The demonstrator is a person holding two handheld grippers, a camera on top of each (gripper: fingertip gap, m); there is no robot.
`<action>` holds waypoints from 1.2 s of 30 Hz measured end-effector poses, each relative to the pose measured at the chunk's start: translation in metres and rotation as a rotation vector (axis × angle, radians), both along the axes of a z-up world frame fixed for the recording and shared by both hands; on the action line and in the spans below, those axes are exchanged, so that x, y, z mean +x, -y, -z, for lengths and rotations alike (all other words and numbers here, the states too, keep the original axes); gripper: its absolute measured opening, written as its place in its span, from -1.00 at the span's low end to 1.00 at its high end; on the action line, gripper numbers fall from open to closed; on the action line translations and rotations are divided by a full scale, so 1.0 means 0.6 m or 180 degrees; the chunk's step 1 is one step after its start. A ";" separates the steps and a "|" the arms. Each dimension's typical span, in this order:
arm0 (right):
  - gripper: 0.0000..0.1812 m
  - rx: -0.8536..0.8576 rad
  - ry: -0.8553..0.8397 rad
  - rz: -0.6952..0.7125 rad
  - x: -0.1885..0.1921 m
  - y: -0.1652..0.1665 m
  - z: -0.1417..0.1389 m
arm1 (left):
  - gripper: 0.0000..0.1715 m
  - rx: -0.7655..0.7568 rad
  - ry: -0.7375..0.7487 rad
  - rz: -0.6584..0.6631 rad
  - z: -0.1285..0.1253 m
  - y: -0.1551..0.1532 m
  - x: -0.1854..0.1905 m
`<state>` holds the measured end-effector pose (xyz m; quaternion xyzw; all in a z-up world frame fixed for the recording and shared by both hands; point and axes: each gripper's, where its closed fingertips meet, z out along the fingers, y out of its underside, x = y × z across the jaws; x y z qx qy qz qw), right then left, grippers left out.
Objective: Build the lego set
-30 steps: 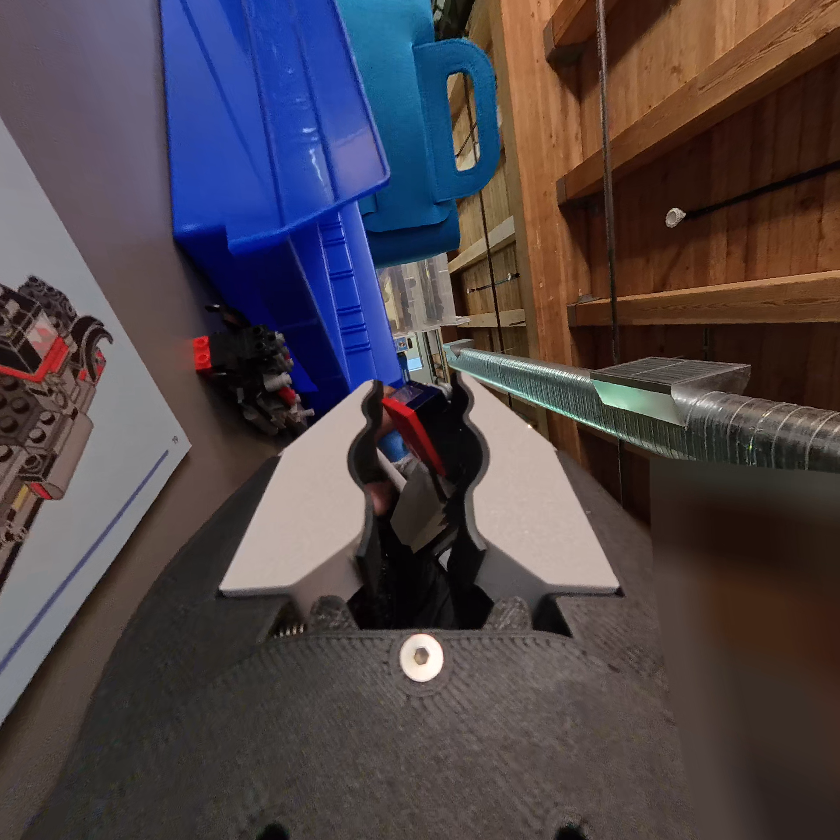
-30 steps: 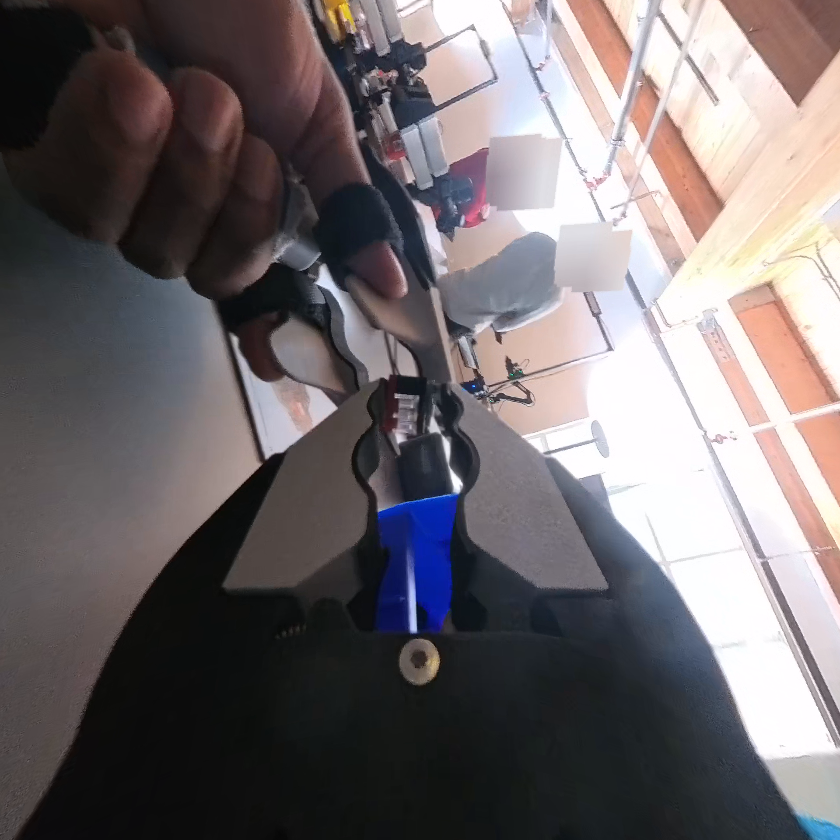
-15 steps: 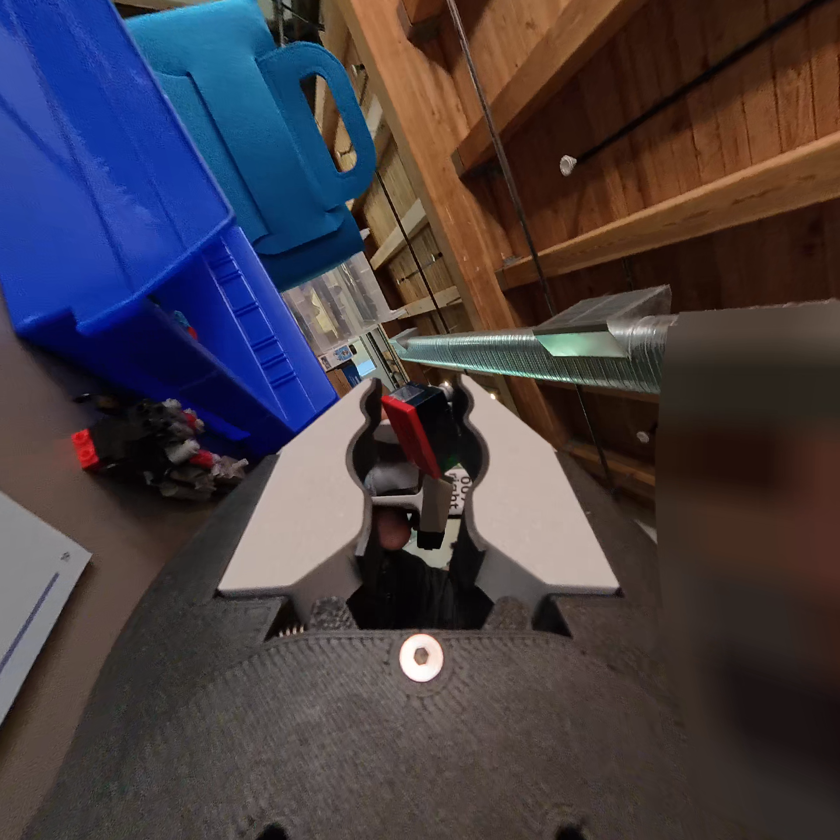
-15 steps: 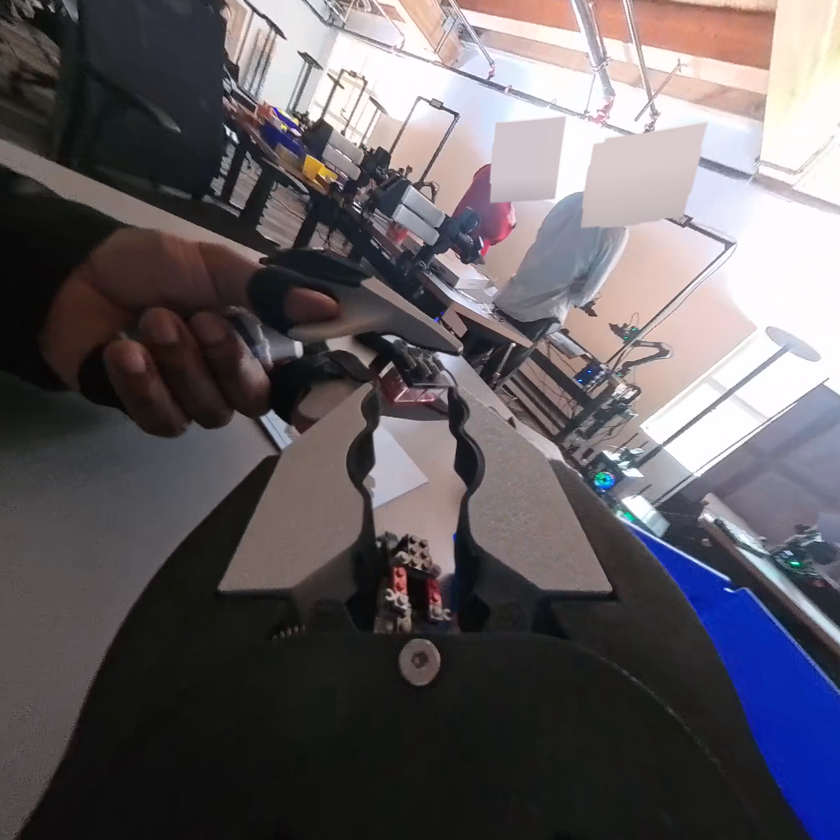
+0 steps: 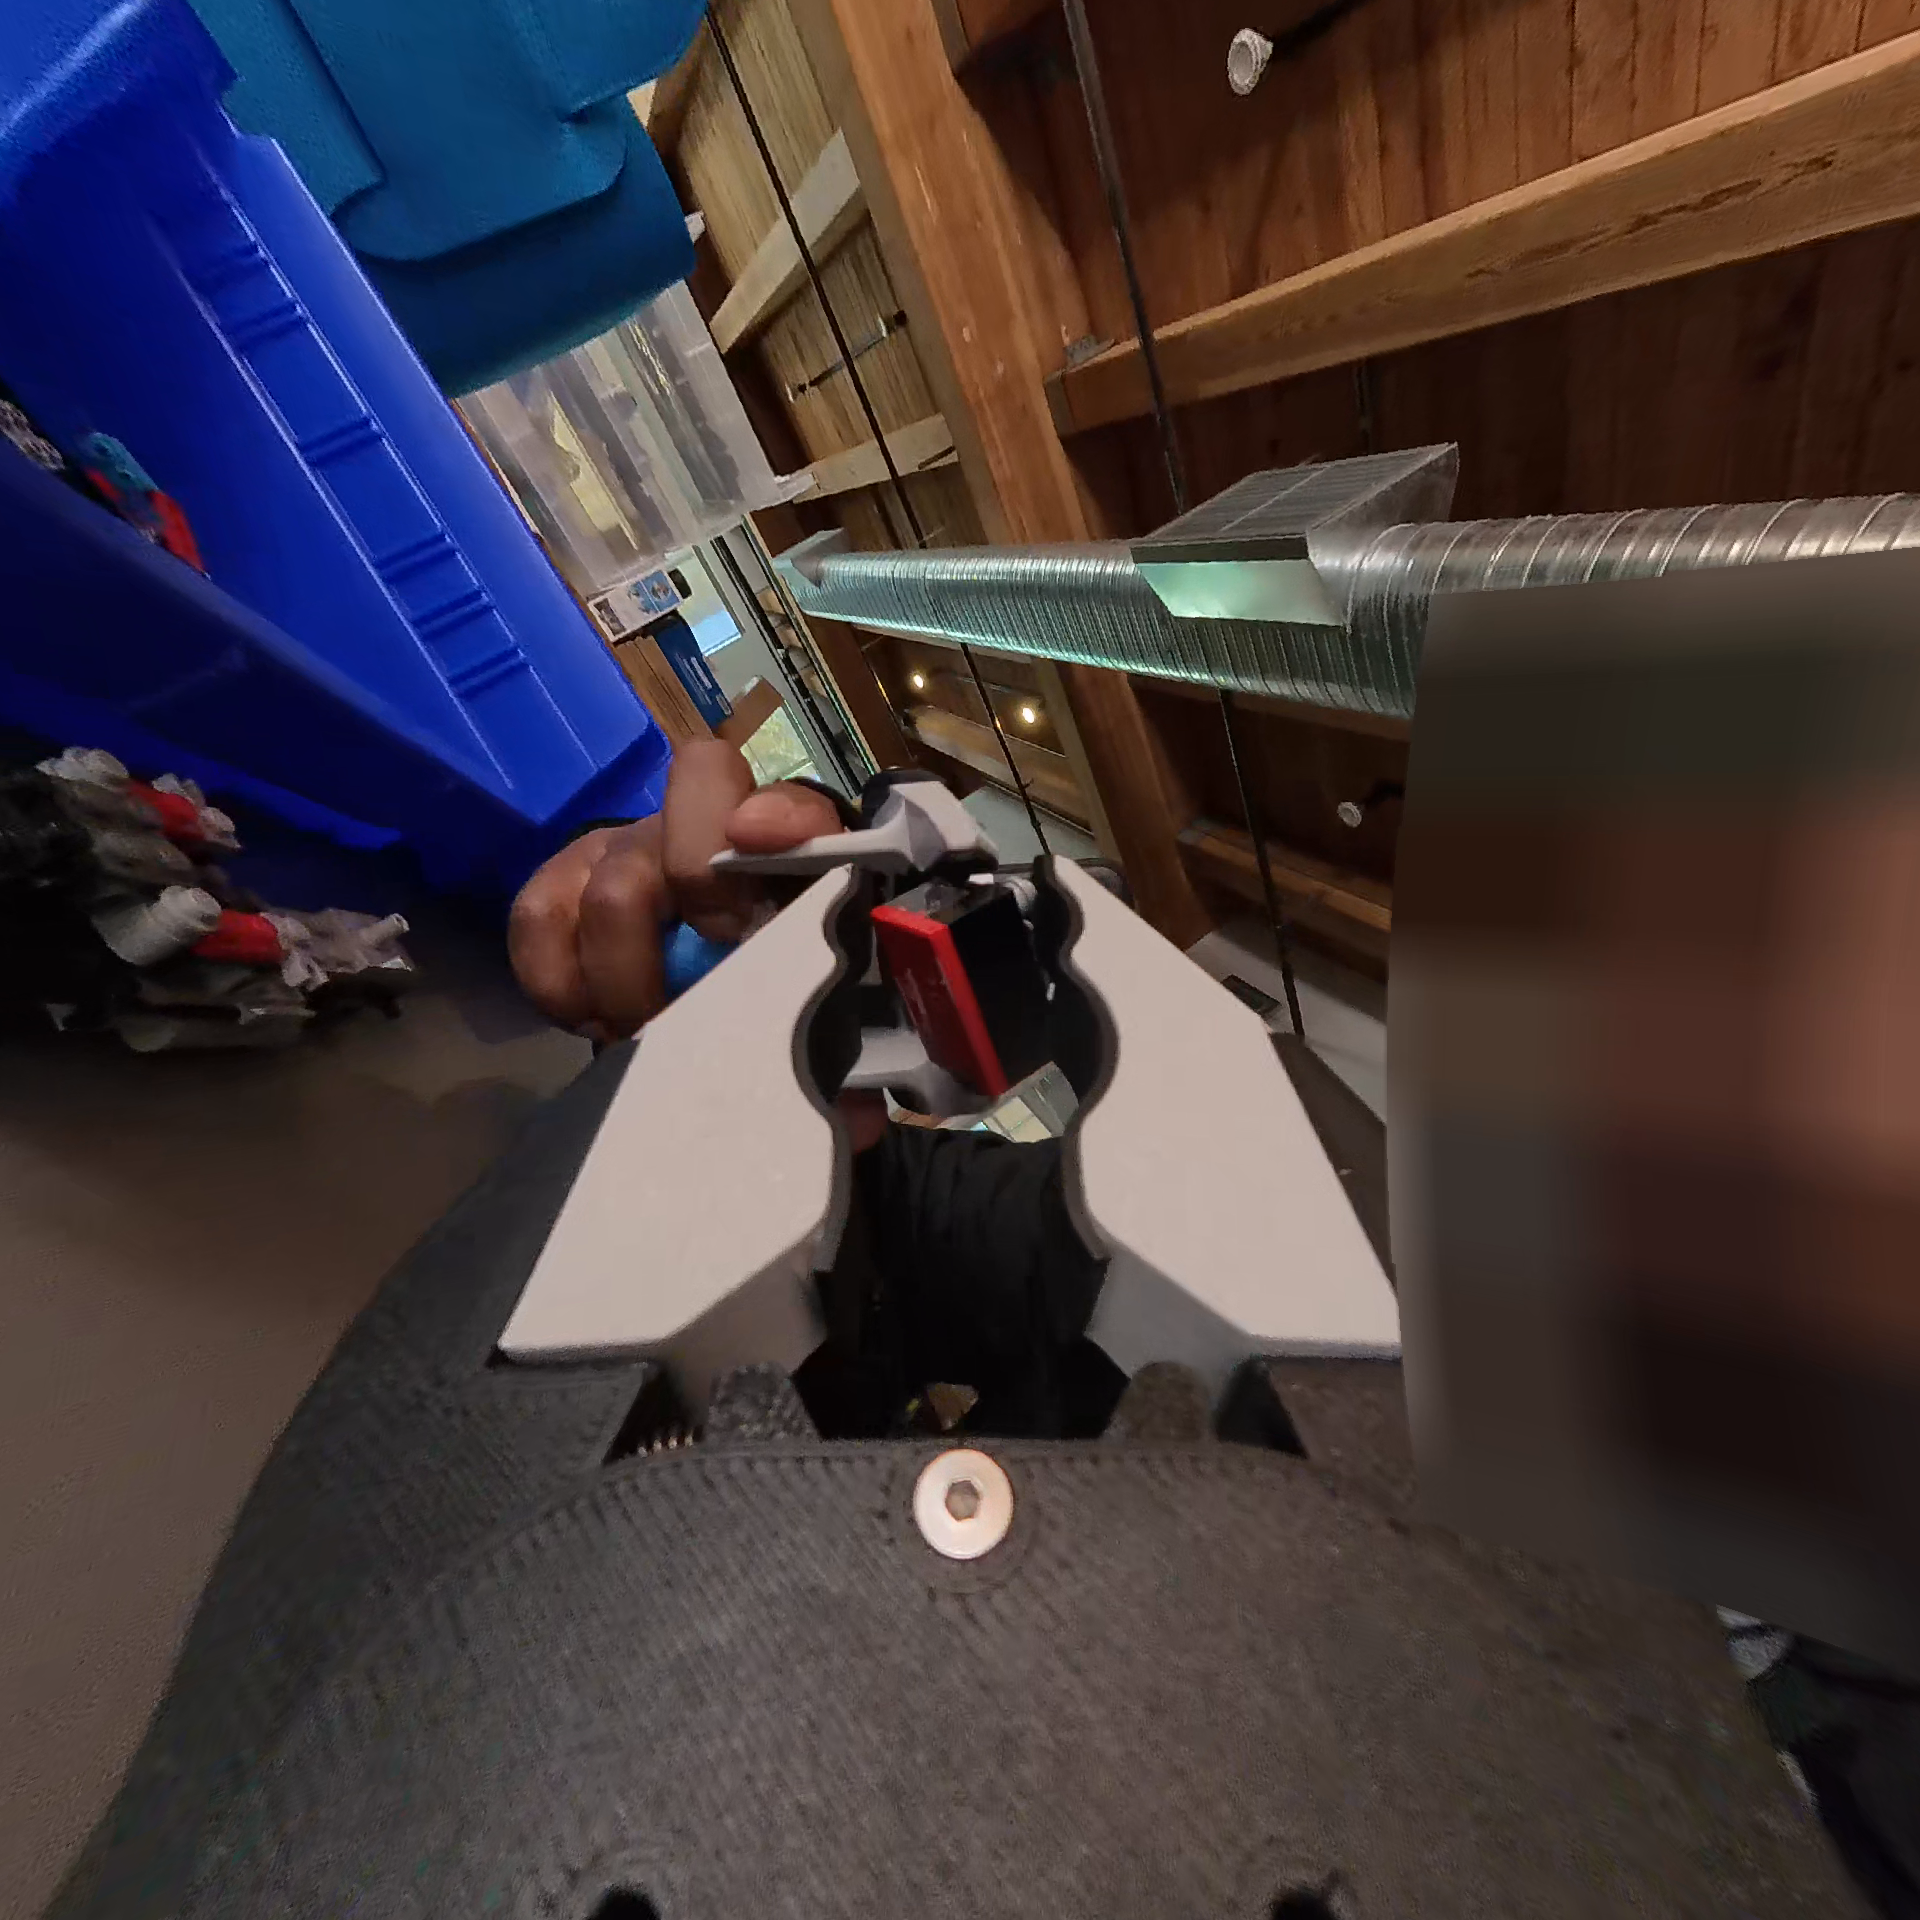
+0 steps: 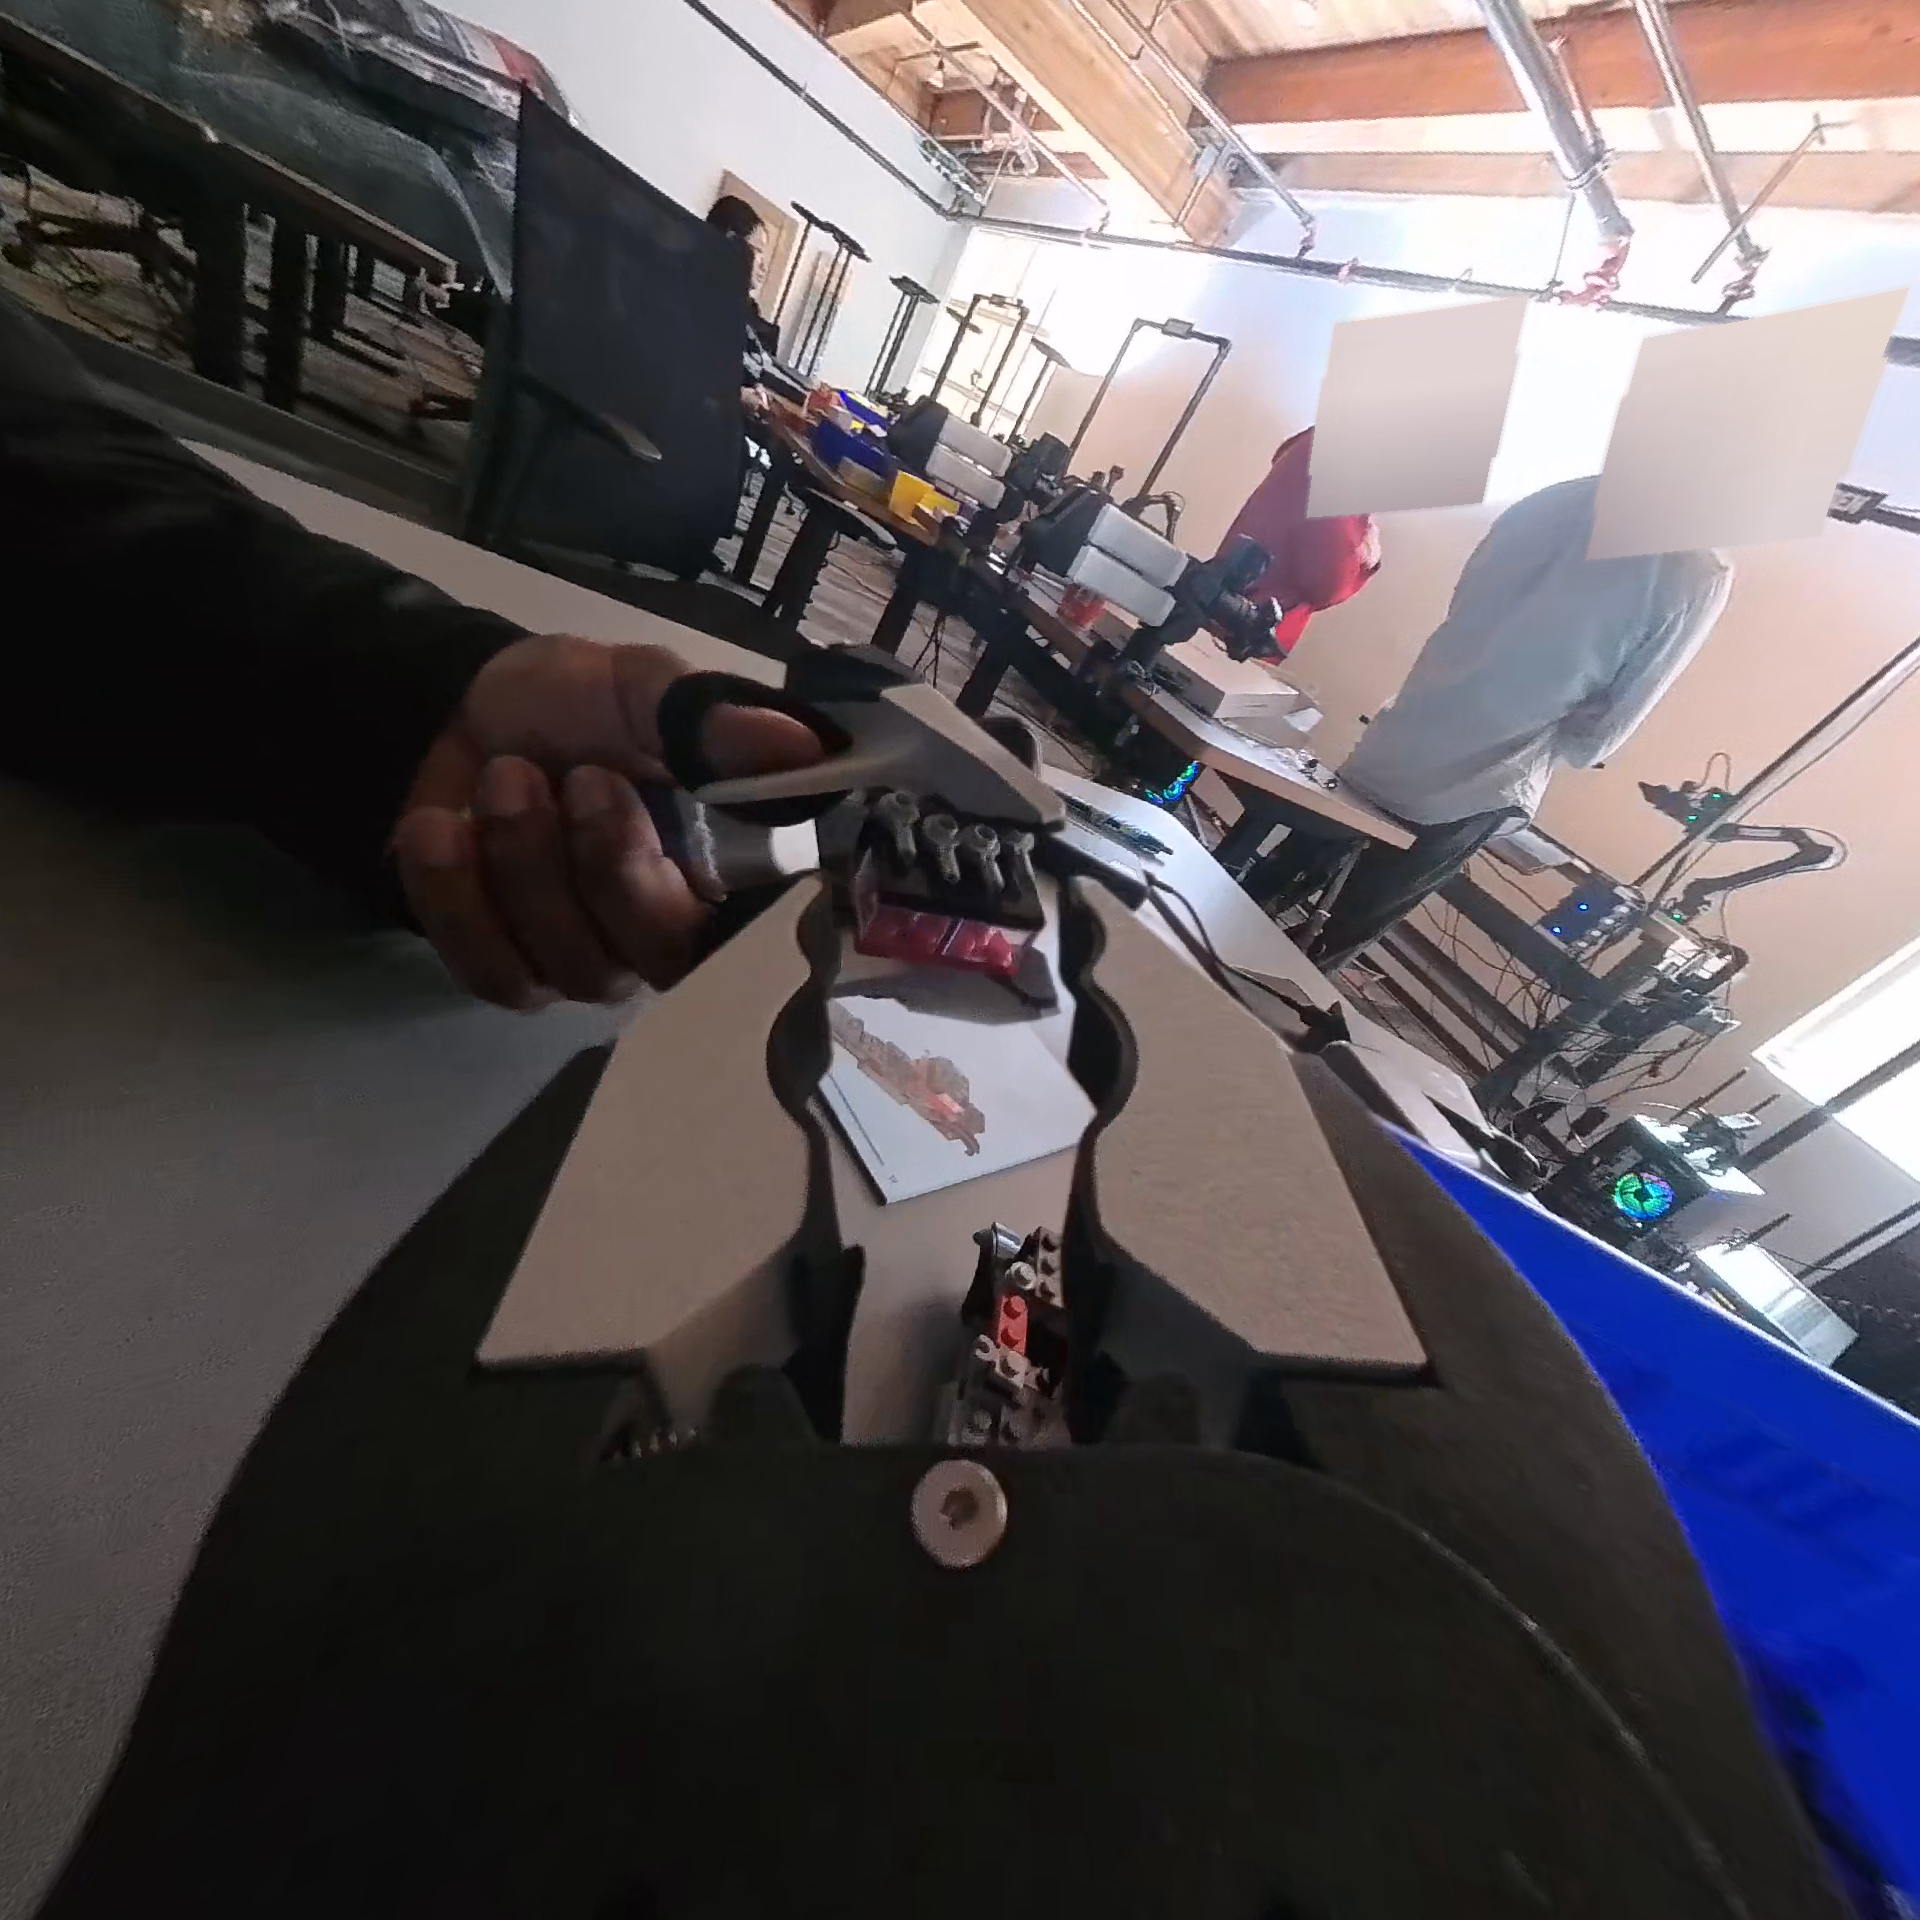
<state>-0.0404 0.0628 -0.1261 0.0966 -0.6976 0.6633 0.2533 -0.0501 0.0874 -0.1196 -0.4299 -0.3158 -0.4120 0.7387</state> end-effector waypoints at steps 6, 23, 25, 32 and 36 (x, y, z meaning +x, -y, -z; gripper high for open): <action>-0.58 0.0082 -0.0010 0.0031 -0.002 -0.002 0.007 | -0.62 -0.0070 0.0050 -0.0002 0.005 -0.002 -0.002; -0.59 0.0112 0.0445 0.1018 -0.040 -0.038 0.035 | -0.19 -0.0731 -0.0216 -0.1377 0.023 0.063 -0.064; -0.59 -0.0002 0.0455 0.1143 -0.040 -0.054 0.034 | -0.18 -0.0812 -0.0363 -0.1482 0.021 0.069 -0.056; -0.60 -0.0264 0.0491 0.1645 -0.017 -0.108 0.034 | -0.27 -0.1278 -0.0444 -0.1927 0.050 0.087 0.030; -0.60 -0.0259 0.0343 0.1590 0.006 -0.100 0.027 | -0.32 -0.1303 -0.0325 -0.1941 0.057 0.081 0.086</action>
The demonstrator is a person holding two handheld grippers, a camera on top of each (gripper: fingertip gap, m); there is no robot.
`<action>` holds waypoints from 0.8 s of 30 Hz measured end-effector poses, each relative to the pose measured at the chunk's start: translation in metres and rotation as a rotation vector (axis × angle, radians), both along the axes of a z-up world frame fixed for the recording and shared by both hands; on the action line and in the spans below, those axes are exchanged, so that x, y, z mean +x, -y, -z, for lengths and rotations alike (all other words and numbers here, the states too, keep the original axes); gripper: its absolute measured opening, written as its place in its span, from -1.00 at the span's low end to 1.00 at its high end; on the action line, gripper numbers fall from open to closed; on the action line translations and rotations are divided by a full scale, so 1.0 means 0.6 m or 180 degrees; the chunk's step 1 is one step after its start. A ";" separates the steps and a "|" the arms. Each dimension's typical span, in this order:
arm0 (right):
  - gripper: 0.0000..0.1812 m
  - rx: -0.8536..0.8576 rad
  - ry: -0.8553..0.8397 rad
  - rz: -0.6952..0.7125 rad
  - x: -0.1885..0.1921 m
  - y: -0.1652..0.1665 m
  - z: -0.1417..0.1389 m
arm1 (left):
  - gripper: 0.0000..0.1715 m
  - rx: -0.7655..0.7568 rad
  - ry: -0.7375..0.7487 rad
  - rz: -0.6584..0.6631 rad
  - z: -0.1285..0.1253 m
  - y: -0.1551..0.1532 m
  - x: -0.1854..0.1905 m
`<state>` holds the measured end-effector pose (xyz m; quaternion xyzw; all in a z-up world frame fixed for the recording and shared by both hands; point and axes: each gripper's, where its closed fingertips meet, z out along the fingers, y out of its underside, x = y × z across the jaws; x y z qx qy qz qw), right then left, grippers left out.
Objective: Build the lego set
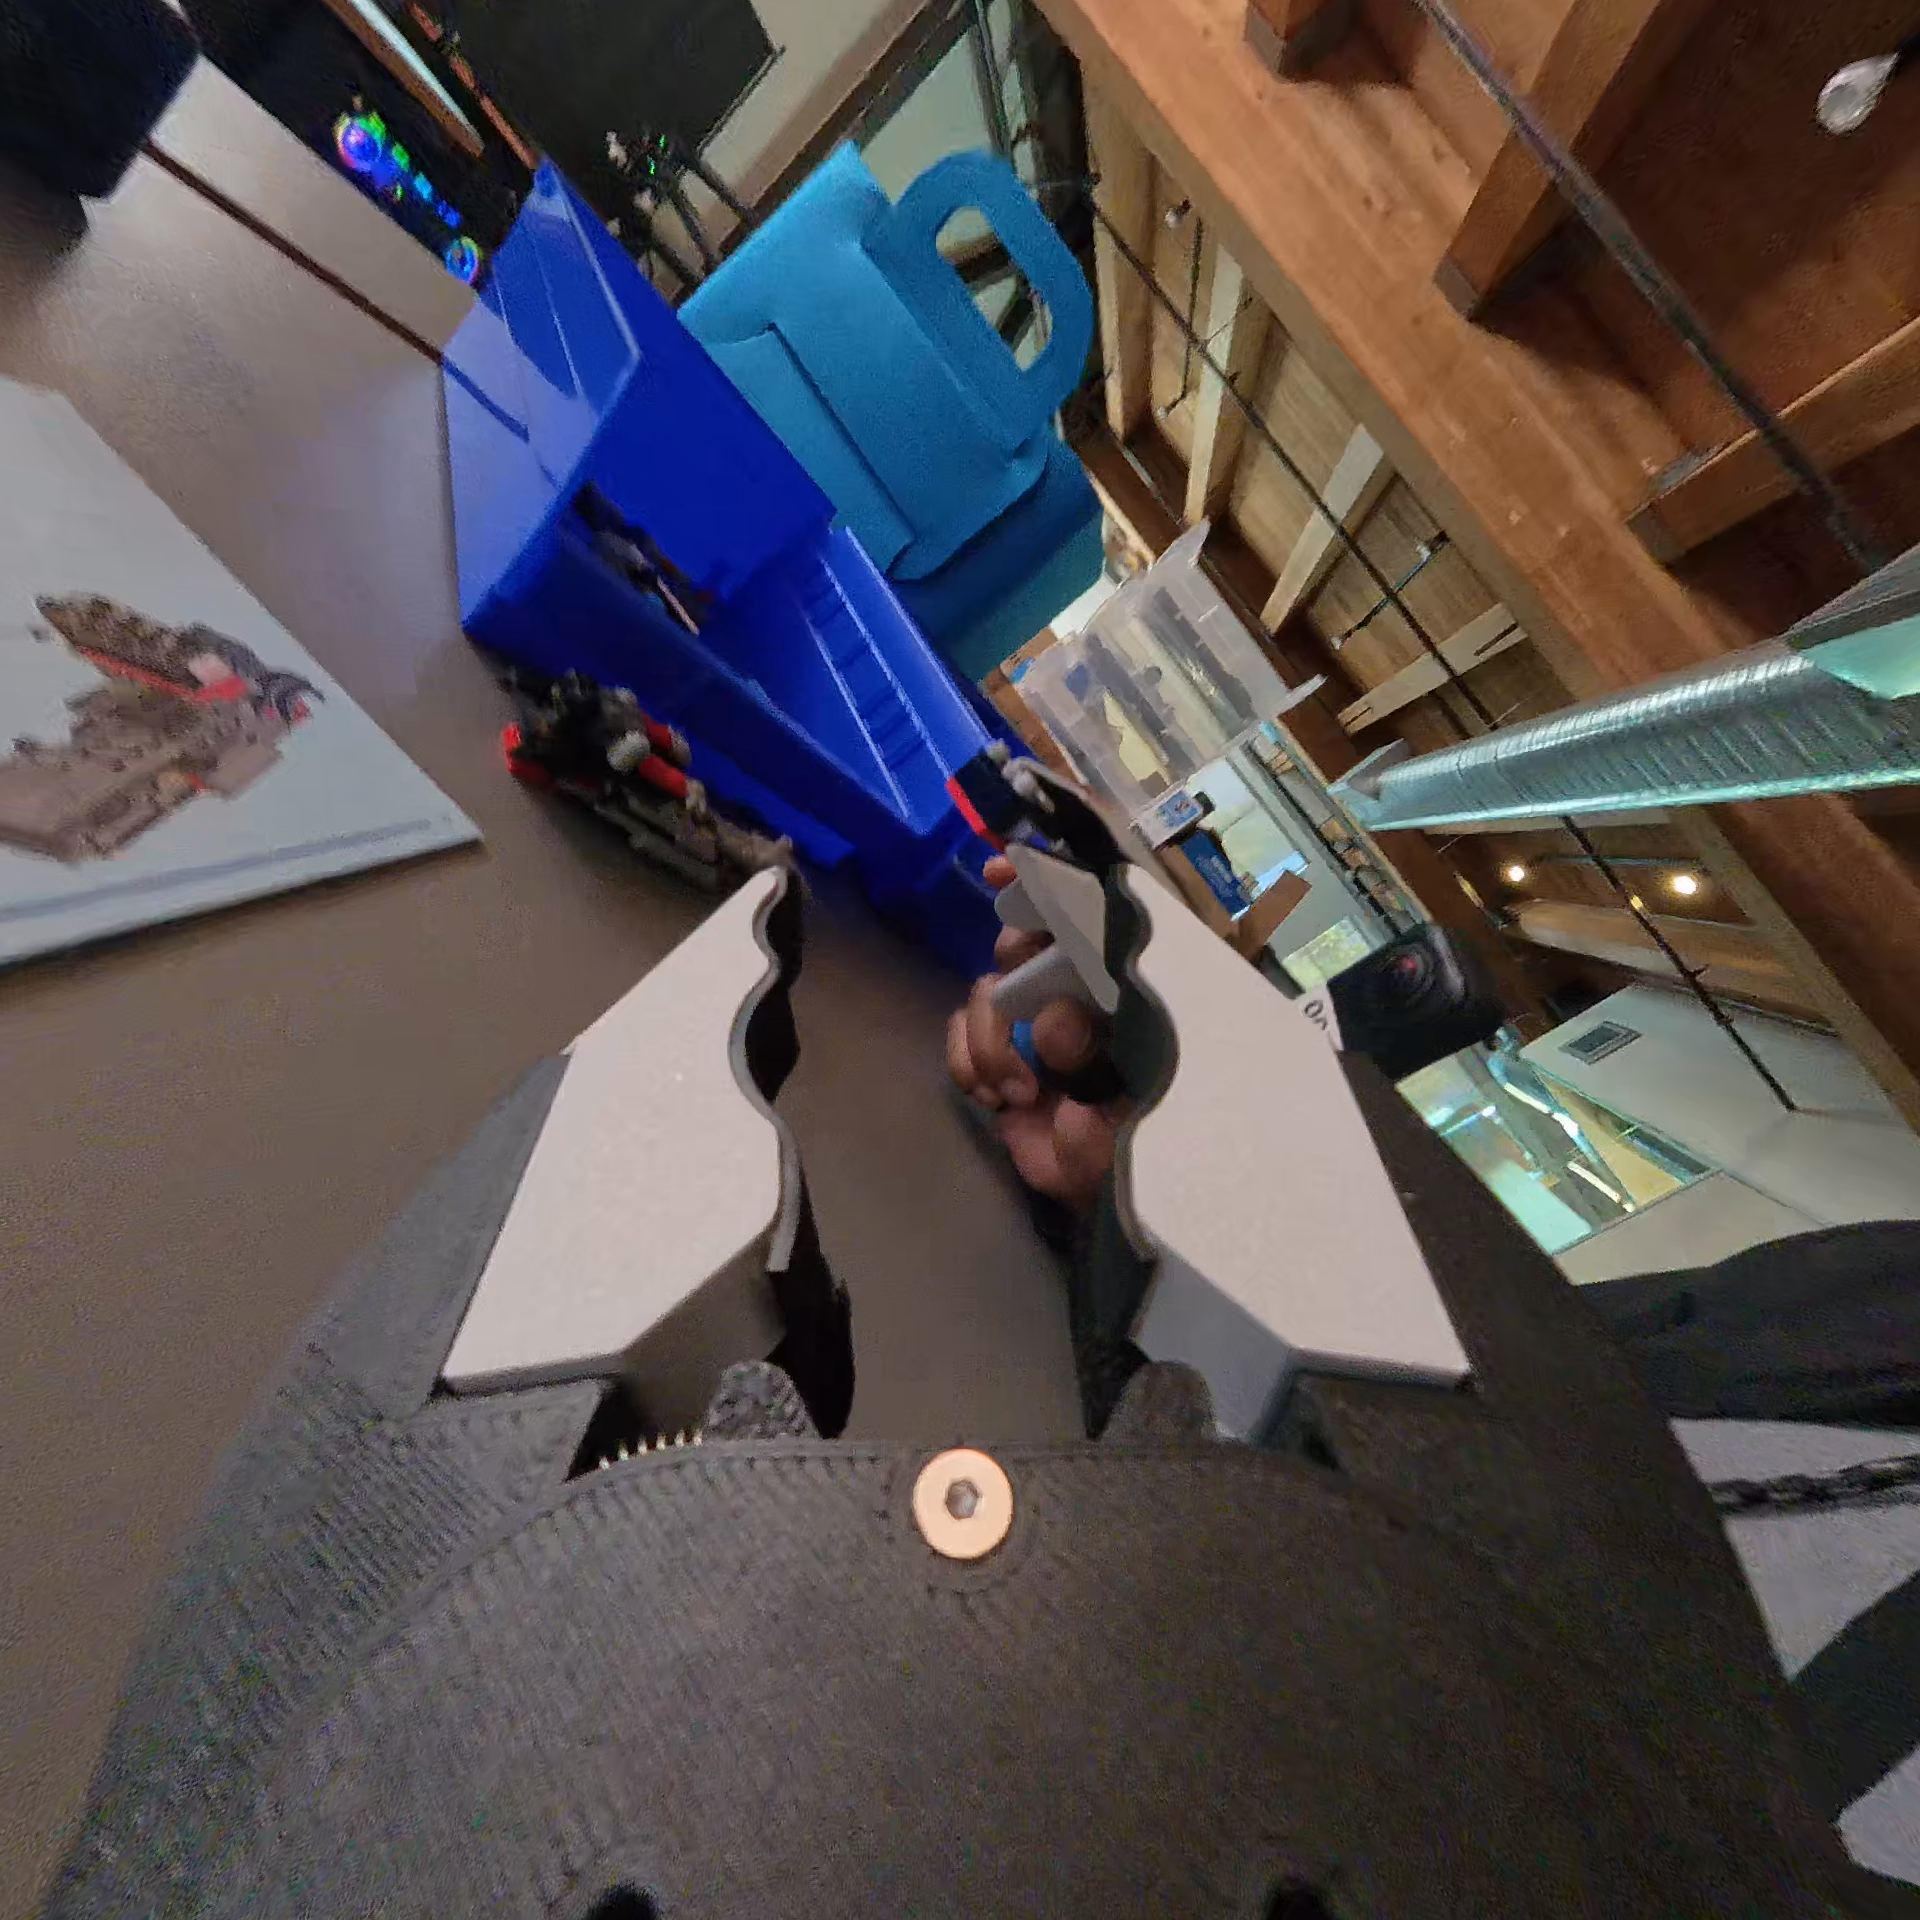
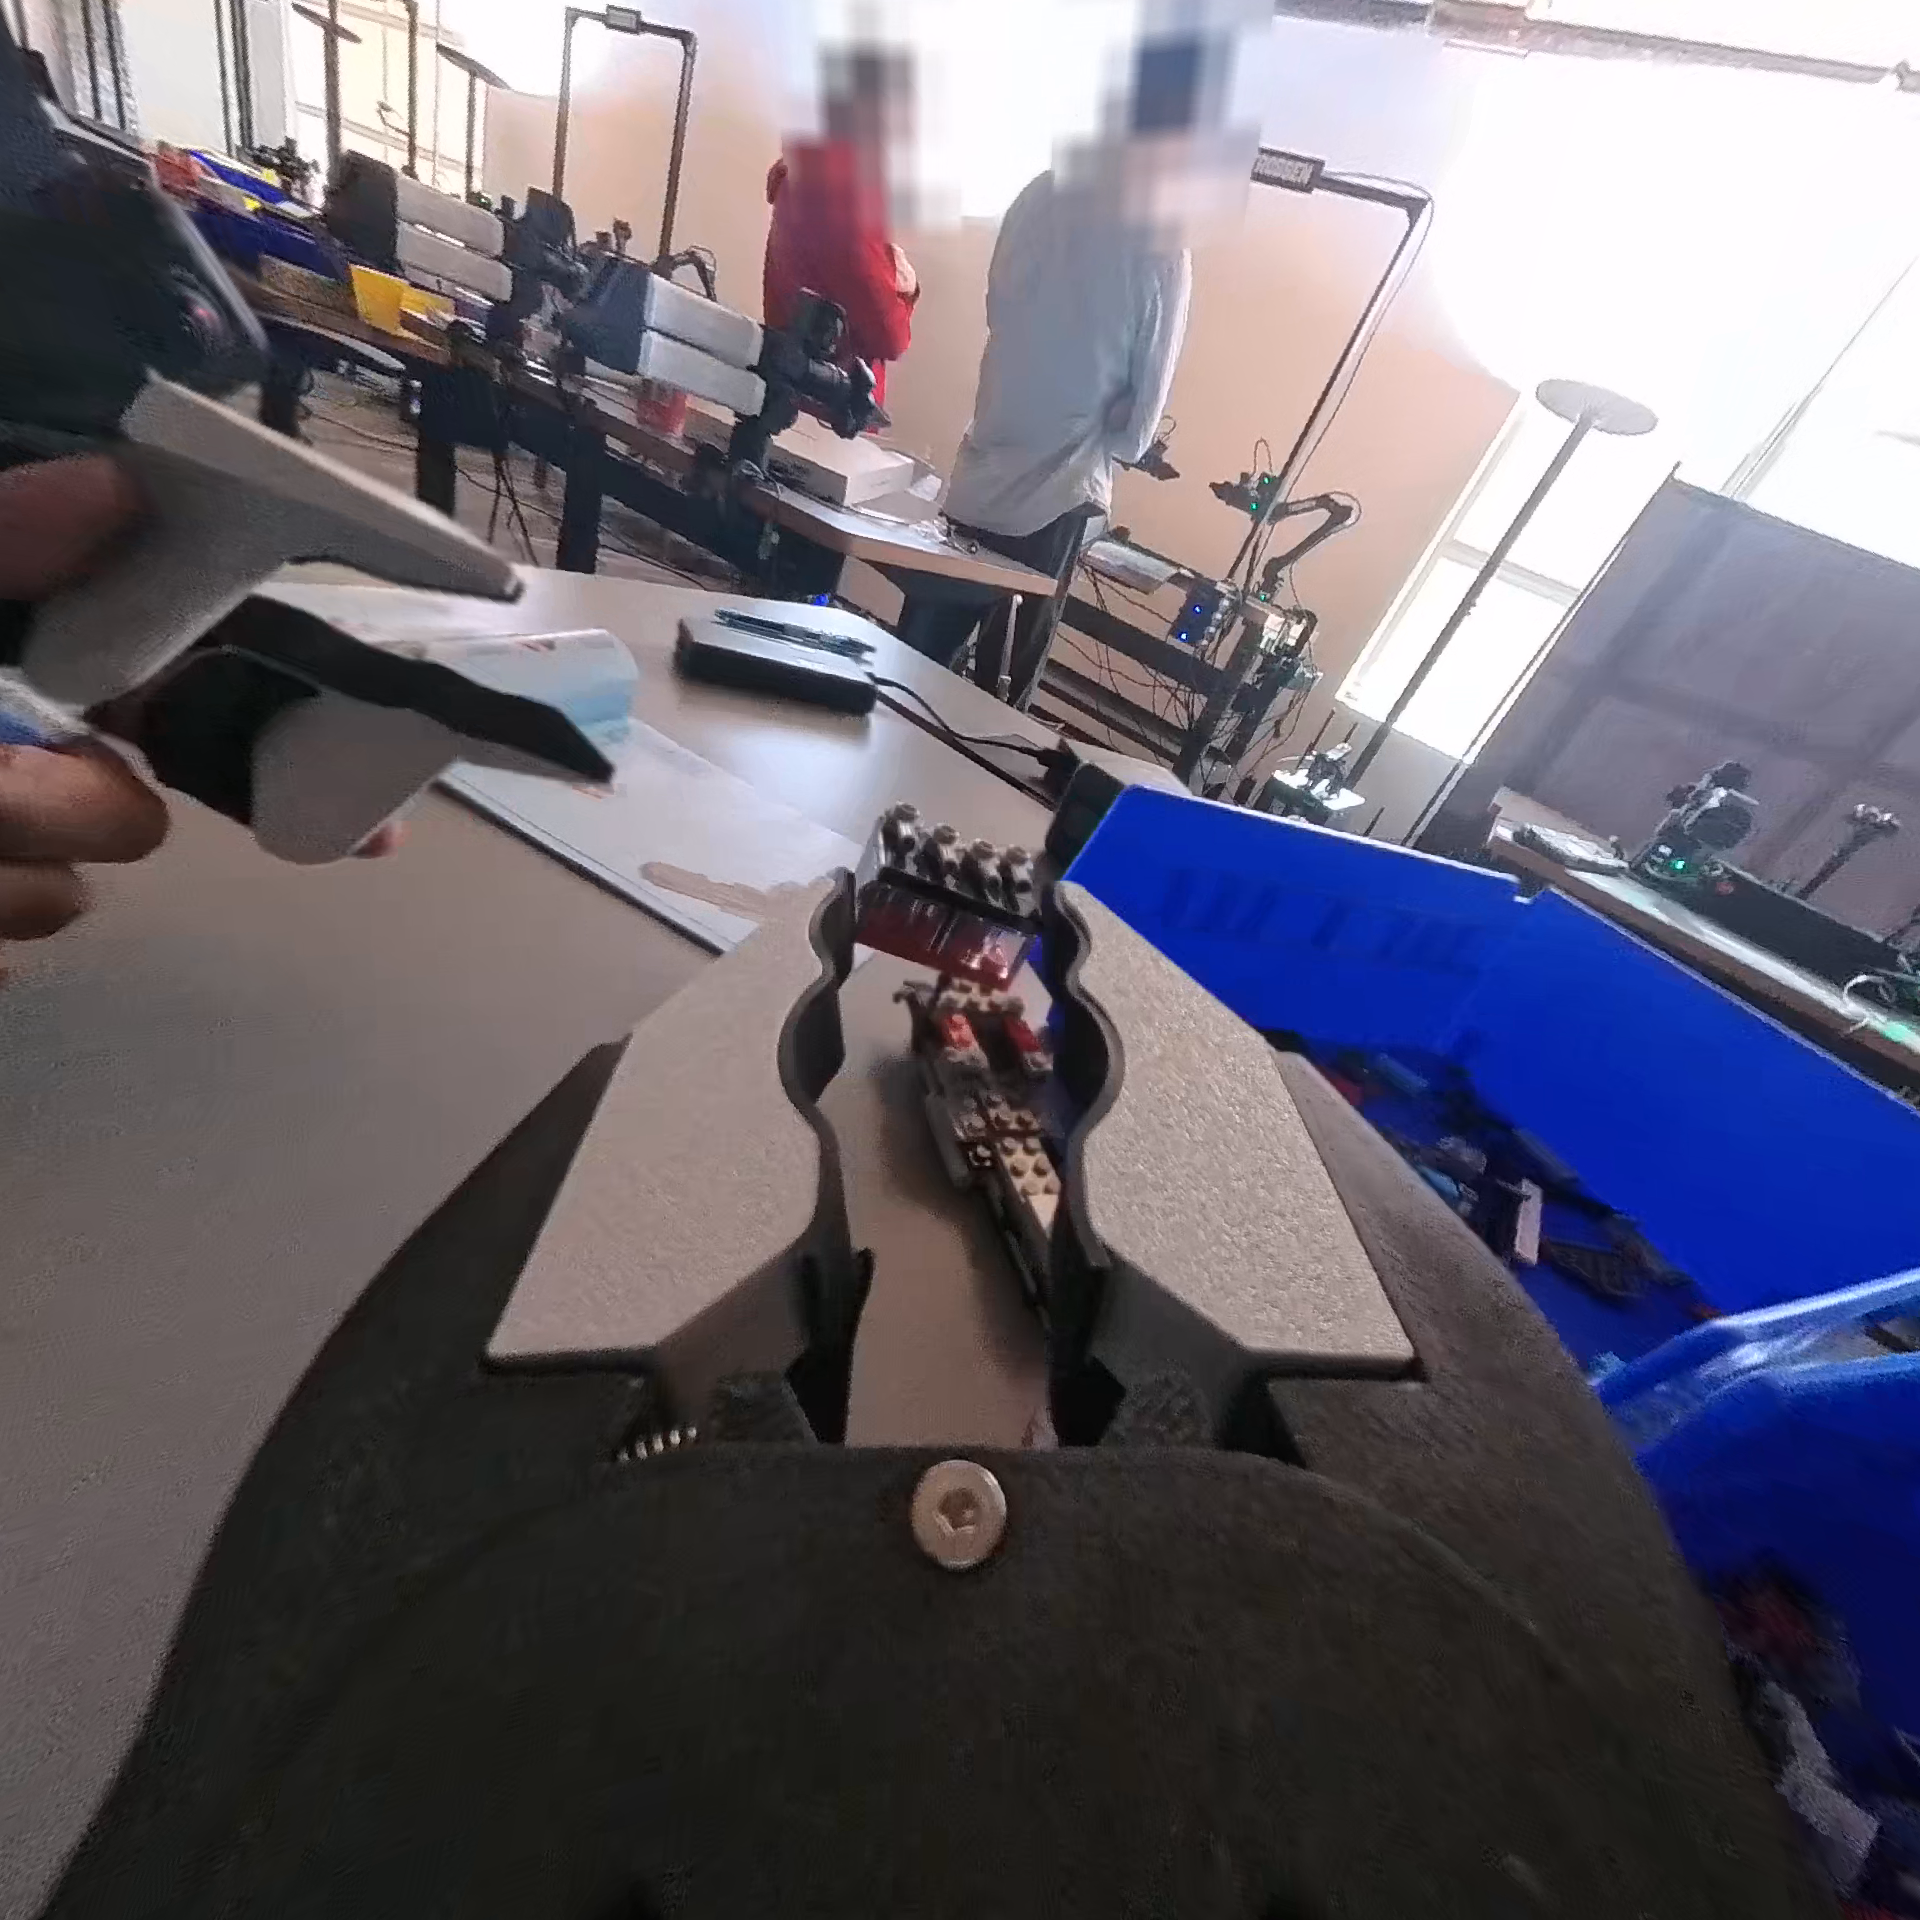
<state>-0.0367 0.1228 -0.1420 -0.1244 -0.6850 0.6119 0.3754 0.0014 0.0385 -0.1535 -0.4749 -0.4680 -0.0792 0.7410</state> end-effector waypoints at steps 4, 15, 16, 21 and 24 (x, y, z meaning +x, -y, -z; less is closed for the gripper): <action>-0.60 0.0149 -0.0174 -0.0070 0.014 0.013 0.000 | -0.32 -0.0217 0.0057 0.0057 0.014 -0.013 0.023; -0.60 0.0251 0.0039 -0.0092 0.003 0.009 0.023 | -0.37 -0.0253 -0.0015 -0.0073 0.014 -0.023 -0.013; -0.60 0.0244 0.0080 -0.0101 0.001 0.009 0.025 | -0.37 -0.0270 -0.0013 -0.0077 0.015 -0.027 -0.018; -0.92 0.0253 0.0094 -0.0099 -0.002 0.009 0.026 | -0.39 -0.0224 0.0083 0.0066 0.019 -0.048 -0.036; -0.92 0.0322 0.0071 -0.0038 -0.006 0.010 0.030 | -0.40 -0.0167 0.0163 0.0178 0.022 -0.056 -0.044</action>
